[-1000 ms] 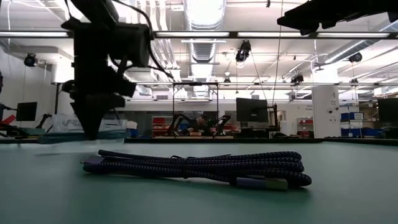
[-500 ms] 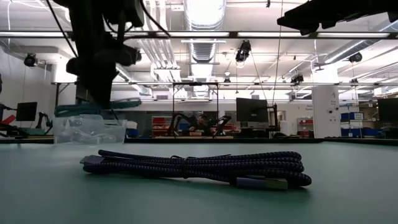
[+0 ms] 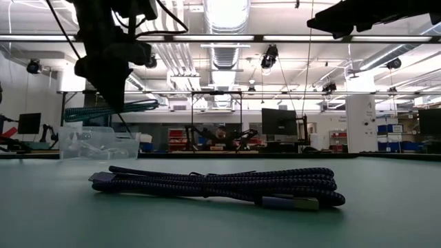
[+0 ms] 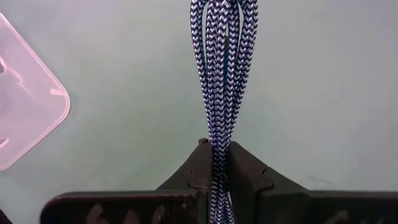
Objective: Pick and place USB-C Cables
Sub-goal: Put the blue charger cable into the transparent bin
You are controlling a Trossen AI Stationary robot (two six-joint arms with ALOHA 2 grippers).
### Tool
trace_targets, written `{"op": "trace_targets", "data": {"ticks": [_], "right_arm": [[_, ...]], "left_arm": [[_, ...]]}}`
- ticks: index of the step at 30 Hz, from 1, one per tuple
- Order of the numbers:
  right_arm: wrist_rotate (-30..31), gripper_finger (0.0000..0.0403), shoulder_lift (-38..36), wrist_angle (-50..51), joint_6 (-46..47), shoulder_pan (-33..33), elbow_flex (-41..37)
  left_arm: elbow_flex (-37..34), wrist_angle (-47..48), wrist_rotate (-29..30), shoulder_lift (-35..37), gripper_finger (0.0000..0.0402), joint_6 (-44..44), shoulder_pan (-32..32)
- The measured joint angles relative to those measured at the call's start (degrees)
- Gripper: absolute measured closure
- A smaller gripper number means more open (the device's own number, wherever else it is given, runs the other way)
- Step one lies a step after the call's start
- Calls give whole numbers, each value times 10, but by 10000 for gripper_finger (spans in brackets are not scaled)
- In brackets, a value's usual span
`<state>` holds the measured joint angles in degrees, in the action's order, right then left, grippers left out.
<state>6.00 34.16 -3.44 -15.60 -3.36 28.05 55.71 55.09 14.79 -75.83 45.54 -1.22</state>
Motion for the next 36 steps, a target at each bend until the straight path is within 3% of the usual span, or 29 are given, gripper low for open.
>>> {"op": "trace_targets", "data": {"ticks": [6, 22, 36], "right_arm": [[0, 207, 0, 0, 0, 0, 0], [0, 207, 0, 1, 0, 0, 0], [0, 207, 0, 1, 1, 0, 0]], "left_arm": [[21, 11, -1, 2, 390, -10, 0], [142, 174, 16, 2, 390, -15, 6], [168, 209, 52, 2, 390, -89, 100]]}}
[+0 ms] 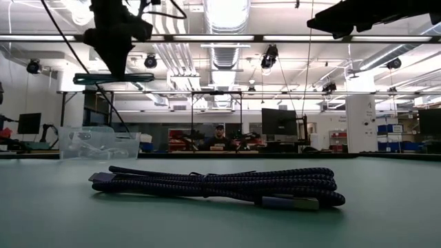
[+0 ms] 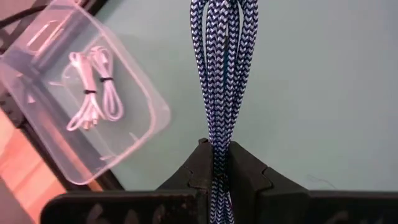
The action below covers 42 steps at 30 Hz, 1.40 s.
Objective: Pick and place USB-C Cables
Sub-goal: Put the blue charger cable into the transparent bin
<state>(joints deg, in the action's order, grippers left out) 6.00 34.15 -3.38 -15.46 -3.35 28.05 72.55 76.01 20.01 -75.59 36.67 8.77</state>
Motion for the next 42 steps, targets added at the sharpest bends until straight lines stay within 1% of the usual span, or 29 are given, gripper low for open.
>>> {"op": "trace_targets", "data": {"ticks": [4, 11, 18, 20, 23, 30, 37, 42], "right_arm": [[0, 207, 0, 0, -1, 0, 0], [0, 207, 0, 0, -5, 0, 0], [0, 207, 0, 1, -6, 0, 0], [0, 207, 0, 1, -10, 0, 0], [0, 207, 0, 1, -16, 0, 0], [0, 207, 0, 1, -21, 0, 0], [1, 207, 0, 1, -33, 0, 0], [1, 207, 0, 1, -37, 0, 0]], "left_arm": [[-2, 0, 4, 0, 391, -29, 48], [-3, -1, 45, 0, 386, -31, 138], [-3, 0, 41, 0, 384, -30, 212], [-3, -1, 25, 0, 384, -31, 234], [-2, -5, -14, 0, 383, -45, 269], [-2, -11, -72, 0, 382, -60, 344], [-5, -53, -135, -3, 382, -73, 403], [-5, -72, -140, -26, 382, -76, 429]]}}
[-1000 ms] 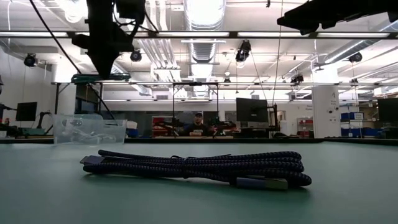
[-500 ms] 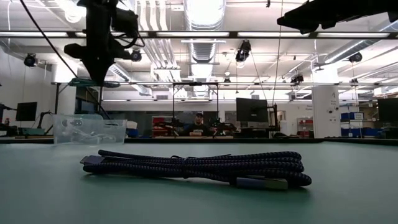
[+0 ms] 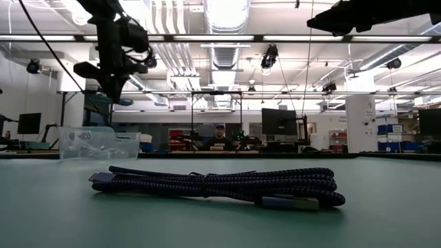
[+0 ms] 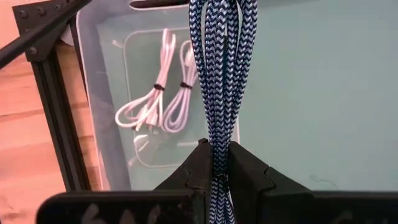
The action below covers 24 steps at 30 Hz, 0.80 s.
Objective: Pick and place USB-C Cables
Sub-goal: Put the blue charger cable into the transparent bin
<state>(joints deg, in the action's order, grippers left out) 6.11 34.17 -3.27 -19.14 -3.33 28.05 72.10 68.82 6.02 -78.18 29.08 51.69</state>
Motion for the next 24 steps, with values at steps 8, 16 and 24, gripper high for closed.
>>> {"op": "trace_targets", "data": {"ticks": [8, 16, 24], "right_arm": [[0, 207, 0, 0, -3, 0, 0], [0, 207, 0, 0, -9, 0, 0], [0, 207, 0, 0, -11, 0, 0]], "left_arm": [[3, -18, 0, -68, 382, -13, 23], [3, -27, 0, -121, 382, -27, 27], [3, -28, -1, -144, 381, -26, 31]]}}
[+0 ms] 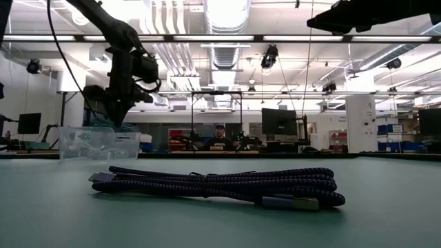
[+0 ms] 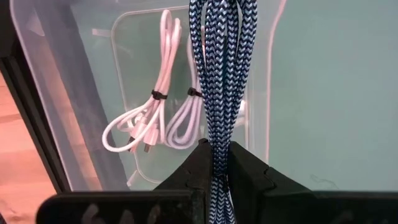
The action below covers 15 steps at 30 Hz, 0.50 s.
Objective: Pick and place USB-C Cables
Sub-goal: Put the blue charger cable into the transparent bin
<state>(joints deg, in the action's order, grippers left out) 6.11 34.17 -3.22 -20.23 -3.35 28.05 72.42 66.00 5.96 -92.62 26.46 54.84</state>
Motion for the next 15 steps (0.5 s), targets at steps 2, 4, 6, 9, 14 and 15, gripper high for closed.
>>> {"op": "trace_targets", "data": {"ticks": [2, 4, 6, 9, 14, 15], "right_arm": [[0, 207, 0, 0, 0, 0, 0], [0, 207, 0, 0, 0, 0, 0], [0, 207, 0, 0, 0, 0, 0], [0, 207, 0, 0, 0, 0, 0], [0, 207, 0, 0, 0, 0, 0], [0, 207, 0, 0, 0, 0, 0]], "left_arm": [[0, 0, 0, -1, 381, 0, 4], [-1, 0, 0, -1, 381, 1, 9], [-4, 0, 0, -1, 381, 2, 14], [-6, -4, 0, -1, 381, 2, 19], [-7, -18, 0, -1, 381, 2, 21], [-7, -21, 0, -1, 381, 3, 21]]}}
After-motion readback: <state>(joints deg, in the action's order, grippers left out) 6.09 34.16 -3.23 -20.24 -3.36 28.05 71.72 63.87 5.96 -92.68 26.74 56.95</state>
